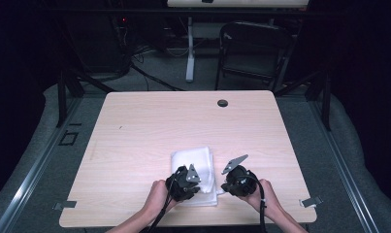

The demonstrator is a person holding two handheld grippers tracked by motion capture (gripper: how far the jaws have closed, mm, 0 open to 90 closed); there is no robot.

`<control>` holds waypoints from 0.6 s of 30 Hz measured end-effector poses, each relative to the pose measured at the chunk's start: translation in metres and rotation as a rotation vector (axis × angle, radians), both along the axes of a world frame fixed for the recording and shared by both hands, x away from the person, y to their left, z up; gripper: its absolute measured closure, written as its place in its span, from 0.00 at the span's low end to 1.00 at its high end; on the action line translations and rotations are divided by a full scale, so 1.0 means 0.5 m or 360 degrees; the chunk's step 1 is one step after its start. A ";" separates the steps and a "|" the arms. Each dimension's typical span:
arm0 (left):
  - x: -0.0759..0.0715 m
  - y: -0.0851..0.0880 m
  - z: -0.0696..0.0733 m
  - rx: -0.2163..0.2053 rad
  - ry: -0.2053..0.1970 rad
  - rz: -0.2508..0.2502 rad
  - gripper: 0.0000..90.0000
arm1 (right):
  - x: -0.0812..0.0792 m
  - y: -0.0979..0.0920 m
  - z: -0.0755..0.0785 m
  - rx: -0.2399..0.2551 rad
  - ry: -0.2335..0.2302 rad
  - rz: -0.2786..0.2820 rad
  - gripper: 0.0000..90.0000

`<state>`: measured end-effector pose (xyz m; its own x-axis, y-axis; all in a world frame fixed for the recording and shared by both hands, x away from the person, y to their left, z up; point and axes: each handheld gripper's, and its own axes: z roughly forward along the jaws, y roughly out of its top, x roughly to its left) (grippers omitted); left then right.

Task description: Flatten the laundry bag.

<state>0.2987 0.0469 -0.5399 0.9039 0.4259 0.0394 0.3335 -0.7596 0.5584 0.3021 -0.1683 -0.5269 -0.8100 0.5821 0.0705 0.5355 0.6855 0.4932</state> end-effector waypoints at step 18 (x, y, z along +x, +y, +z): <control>0.001 0.007 0.006 -0.0034 -0.0006 0.0040 0.89 | 0.028 0.061 -0.048 0.0064 0.0058 0.0007 1.00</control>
<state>0.2989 0.0506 -0.5368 0.8928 0.4492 0.0333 0.3503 -0.7389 0.5756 0.3160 -0.1378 -0.5511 -0.8089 0.5749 0.1232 0.5509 0.6678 0.5006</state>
